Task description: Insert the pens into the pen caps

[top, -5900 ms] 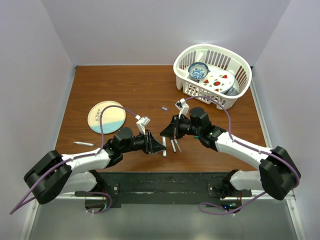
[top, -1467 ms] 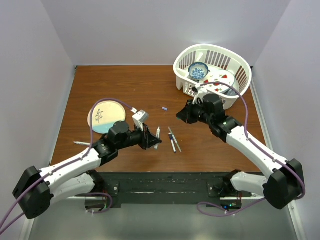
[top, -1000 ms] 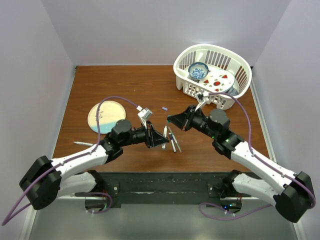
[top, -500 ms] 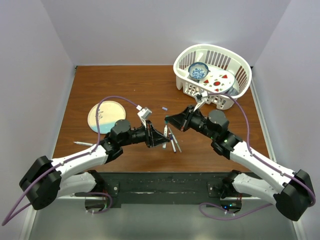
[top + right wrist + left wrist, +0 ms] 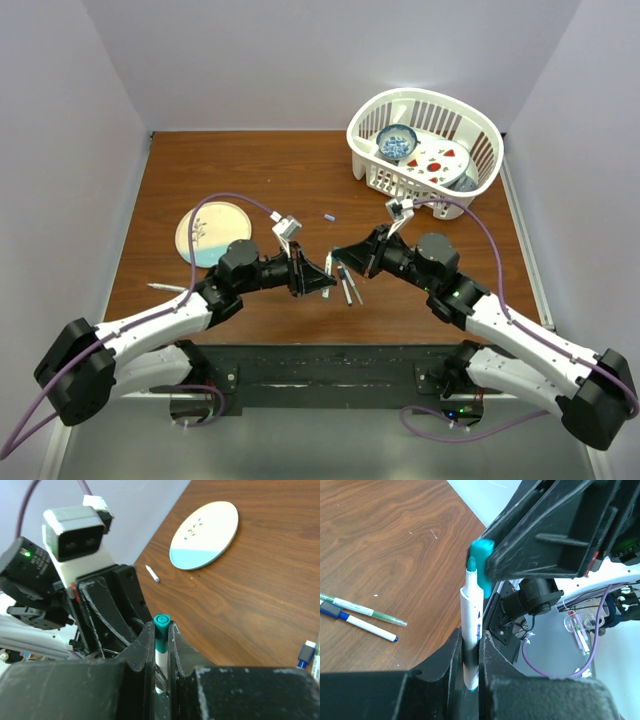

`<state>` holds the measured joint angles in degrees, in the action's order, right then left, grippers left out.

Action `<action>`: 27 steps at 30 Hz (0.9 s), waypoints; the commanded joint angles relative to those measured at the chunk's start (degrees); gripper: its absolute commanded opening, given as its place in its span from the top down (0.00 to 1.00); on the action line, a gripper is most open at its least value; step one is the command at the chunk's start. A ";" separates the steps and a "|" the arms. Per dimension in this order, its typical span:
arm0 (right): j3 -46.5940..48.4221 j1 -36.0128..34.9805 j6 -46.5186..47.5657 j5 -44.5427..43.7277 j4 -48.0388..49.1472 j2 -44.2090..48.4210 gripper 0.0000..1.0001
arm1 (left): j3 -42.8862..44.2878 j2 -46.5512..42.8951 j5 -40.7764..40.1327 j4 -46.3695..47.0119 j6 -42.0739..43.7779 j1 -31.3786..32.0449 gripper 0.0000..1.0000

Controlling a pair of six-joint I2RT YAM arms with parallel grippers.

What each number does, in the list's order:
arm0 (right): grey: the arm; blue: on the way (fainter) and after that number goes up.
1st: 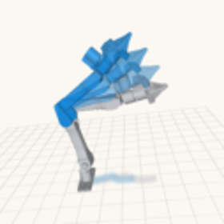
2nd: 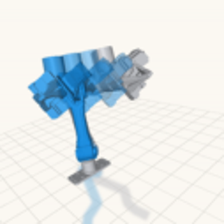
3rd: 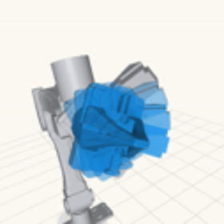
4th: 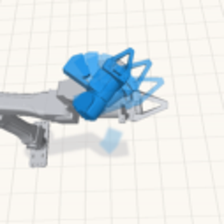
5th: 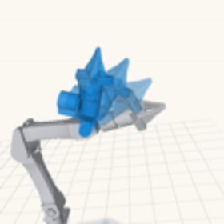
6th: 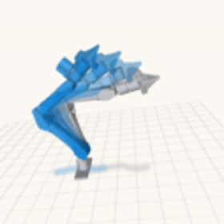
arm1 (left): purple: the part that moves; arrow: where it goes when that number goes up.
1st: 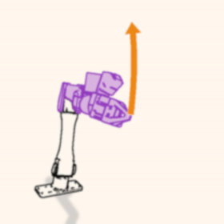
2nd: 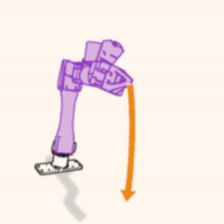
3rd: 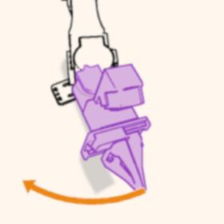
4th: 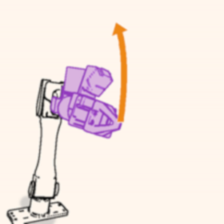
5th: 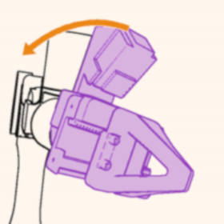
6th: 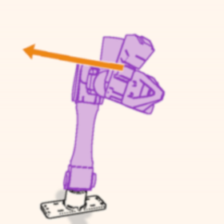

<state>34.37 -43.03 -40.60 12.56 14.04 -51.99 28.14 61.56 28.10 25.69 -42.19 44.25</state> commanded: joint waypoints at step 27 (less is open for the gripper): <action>8.26 -0.30 1.05 -0.52 1.16 -5.05 1.00 | -1.51 -3.99 -0.15 1.90 1.94 -0.30 1.00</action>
<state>40.80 -43.09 -40.05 10.57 12.03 -56.73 26.52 58.30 28.08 25.63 -42.15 44.25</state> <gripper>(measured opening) 0.095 0.145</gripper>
